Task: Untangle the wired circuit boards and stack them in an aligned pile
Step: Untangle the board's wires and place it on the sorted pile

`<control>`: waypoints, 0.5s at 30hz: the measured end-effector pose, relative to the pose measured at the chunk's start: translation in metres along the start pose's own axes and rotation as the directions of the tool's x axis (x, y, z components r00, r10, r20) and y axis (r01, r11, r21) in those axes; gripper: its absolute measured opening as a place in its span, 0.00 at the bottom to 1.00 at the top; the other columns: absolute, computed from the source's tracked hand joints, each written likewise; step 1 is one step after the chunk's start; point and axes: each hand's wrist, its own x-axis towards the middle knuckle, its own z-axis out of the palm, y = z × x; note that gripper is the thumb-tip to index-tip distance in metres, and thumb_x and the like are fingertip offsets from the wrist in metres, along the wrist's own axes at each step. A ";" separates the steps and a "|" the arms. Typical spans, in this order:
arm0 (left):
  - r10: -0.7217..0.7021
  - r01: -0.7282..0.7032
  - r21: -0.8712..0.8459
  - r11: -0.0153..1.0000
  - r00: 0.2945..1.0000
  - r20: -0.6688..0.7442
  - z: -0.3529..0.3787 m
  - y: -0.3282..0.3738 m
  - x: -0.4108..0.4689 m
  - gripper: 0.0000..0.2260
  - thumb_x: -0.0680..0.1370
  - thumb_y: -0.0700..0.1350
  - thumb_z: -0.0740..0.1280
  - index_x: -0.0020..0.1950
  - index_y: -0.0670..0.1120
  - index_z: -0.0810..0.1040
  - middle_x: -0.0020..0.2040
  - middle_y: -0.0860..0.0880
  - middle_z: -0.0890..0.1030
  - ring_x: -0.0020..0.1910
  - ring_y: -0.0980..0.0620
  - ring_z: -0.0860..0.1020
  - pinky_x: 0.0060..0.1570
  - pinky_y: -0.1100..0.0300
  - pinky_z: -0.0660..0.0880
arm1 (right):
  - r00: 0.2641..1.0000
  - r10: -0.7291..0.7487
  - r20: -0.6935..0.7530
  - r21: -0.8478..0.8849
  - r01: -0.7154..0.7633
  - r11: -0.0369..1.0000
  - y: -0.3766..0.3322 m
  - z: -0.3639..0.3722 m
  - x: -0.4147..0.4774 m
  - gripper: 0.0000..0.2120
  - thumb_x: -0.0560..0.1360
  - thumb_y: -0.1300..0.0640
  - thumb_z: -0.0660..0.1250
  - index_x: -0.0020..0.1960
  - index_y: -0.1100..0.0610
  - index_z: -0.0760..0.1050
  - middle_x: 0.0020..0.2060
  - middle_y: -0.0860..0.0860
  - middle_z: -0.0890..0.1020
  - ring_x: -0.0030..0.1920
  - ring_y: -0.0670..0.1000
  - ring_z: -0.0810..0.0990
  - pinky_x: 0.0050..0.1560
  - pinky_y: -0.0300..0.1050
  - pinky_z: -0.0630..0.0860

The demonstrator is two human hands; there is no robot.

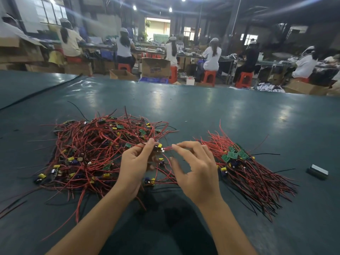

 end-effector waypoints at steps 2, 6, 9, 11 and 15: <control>-0.055 0.053 -0.050 0.997 0.997 -0.050 -0.003 0.001 0.003 0.11 0.77 0.49 0.68 0.40 0.46 0.84 0.34 0.49 0.83 0.29 0.56 0.79 0.24 0.65 0.73 | 0.999 0.032 -0.024 0.016 -0.031 0.999 -0.003 0.000 0.000 0.06 0.73 0.56 0.73 0.47 0.58 0.84 0.42 0.50 0.82 0.41 0.53 0.79 0.43 0.50 0.75; -0.090 0.088 -0.066 0.994 0.995 -0.031 -0.004 -0.001 0.002 0.09 0.79 0.48 0.67 0.42 0.47 0.83 0.35 0.50 0.83 0.31 0.55 0.79 0.27 0.64 0.74 | 0.900 0.403 0.163 0.261 -0.434 0.862 -0.021 0.007 -0.003 0.11 0.78 0.50 0.67 0.39 0.52 0.82 0.32 0.42 0.78 0.34 0.44 0.75 0.38 0.38 0.70; -0.057 0.059 -0.030 0.998 0.997 0.052 -0.001 -0.002 -0.001 0.13 0.80 0.46 0.66 0.37 0.50 0.85 0.35 0.49 0.84 0.31 0.55 0.81 0.27 0.65 0.74 | 0.705 0.604 0.372 0.471 -0.704 0.531 -0.032 0.015 -0.003 0.11 0.79 0.53 0.67 0.41 0.49 0.85 0.34 0.45 0.85 0.37 0.42 0.81 0.40 0.38 0.76; -0.027 0.024 0.021 0.999 0.993 0.115 0.001 -0.003 -0.004 0.14 0.80 0.44 0.65 0.37 0.51 0.85 0.35 0.48 0.84 0.30 0.55 0.81 0.27 0.66 0.75 | 0.608 0.683 0.404 0.558 -0.756 0.342 -0.035 0.017 0.000 0.14 0.79 0.54 0.67 0.38 0.48 0.86 0.35 0.48 0.86 0.37 0.44 0.82 0.41 0.41 0.80; 0.010 -0.028 0.096 0.995 0.984 0.180 0.001 -0.008 -0.003 0.10 0.79 0.43 0.66 0.41 0.47 0.84 0.37 0.46 0.84 0.30 0.54 0.81 0.29 0.64 0.76 | 0.399 0.794 0.459 0.608 -0.792 0.047 -0.038 0.016 0.003 0.13 0.76 0.54 0.71 0.34 0.48 0.85 0.33 0.49 0.85 0.34 0.47 0.80 0.34 0.40 0.77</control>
